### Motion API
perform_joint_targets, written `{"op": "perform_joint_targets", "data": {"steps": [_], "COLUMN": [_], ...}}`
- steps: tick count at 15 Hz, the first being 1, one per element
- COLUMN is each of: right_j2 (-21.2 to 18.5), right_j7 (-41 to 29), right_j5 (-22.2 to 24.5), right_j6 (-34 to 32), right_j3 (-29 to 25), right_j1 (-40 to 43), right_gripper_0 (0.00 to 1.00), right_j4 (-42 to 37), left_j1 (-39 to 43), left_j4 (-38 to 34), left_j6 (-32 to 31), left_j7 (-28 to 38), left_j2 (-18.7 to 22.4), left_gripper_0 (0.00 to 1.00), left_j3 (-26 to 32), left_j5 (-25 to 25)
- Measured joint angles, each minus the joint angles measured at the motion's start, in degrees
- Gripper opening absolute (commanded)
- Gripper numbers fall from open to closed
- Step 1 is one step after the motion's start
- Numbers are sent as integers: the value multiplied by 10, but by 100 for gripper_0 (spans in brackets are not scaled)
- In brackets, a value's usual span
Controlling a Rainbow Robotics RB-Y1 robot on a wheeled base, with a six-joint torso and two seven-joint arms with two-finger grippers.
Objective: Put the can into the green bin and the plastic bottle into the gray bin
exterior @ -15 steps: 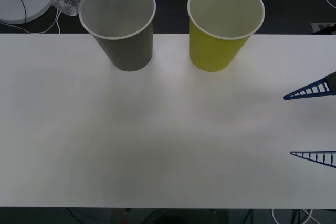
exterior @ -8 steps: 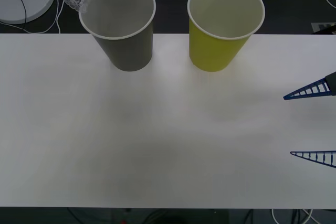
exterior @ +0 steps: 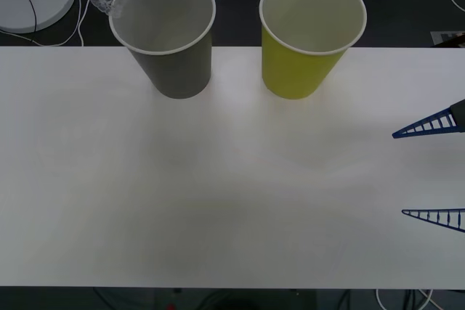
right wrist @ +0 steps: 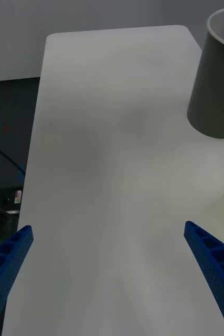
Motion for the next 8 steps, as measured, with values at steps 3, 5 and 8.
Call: {"op": "perform_joint_targets", "data": {"steps": [3,5,8], "right_j2": [0,0,0], "right_j7": [0,0,0], "right_j5": [0,0,0], "right_j6": [0,0,0], "right_j3": [0,0,0], "right_j1": [0,0,0], "right_gripper_0": [100,100,100], "right_j4": [0,0,0], "left_j1": [-1,-1,-2], "left_j4": [0,0,0], "left_j6": [0,0,0], "left_j7": [1,2,3], "left_j2": [-4,-6,-6], "left_gripper_0": [5,100,100], "left_j3": [0,0,0], "left_j5": [-4,-5,-5]}}
